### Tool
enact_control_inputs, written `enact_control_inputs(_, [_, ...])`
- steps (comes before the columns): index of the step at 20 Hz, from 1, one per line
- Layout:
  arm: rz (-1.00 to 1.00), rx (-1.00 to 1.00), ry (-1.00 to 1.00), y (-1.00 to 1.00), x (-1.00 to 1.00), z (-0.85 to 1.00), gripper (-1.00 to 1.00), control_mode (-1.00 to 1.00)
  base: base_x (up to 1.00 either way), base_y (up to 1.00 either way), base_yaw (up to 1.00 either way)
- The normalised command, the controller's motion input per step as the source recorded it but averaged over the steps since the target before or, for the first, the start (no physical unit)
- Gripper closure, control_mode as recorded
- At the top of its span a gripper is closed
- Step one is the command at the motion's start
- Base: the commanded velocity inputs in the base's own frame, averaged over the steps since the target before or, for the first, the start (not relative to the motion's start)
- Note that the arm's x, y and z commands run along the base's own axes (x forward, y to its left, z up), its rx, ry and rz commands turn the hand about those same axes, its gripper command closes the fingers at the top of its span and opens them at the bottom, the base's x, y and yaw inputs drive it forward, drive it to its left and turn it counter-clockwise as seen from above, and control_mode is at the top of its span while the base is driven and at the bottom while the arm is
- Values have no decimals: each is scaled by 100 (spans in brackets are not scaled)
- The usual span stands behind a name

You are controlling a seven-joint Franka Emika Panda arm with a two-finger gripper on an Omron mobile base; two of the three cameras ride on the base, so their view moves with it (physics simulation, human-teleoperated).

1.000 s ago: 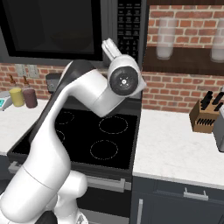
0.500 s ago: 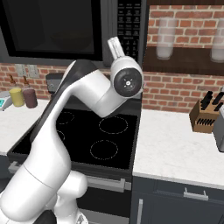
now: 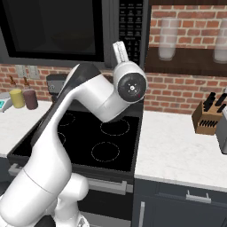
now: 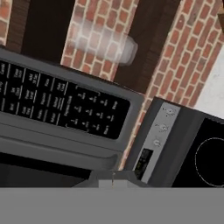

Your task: Open the microwave, place the bowl with waffle inside the microwave, then close the microwave door and turn it on.

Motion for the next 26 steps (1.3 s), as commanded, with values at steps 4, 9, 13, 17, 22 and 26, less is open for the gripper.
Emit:
enact_control_inputs(4, [-1,1,-5,31,6,-14,100,-100,0,0,0])
enact_control_inputs(9, [0,0,0,23,35,0,100,-100,0,0,0])
enact_control_inputs(13, [0,3,0,5,43,0,100,-100,0,0,0])
enact_control_inputs(17, [0,5,0,0,42,0,100,-100,0,0,0])
enact_control_inputs(22, [0,6,0,0,35,0,100,-100,0,0,0])
enact_control_inputs(26, [0,2,0,1,30,0,100,-100,0,0,0])
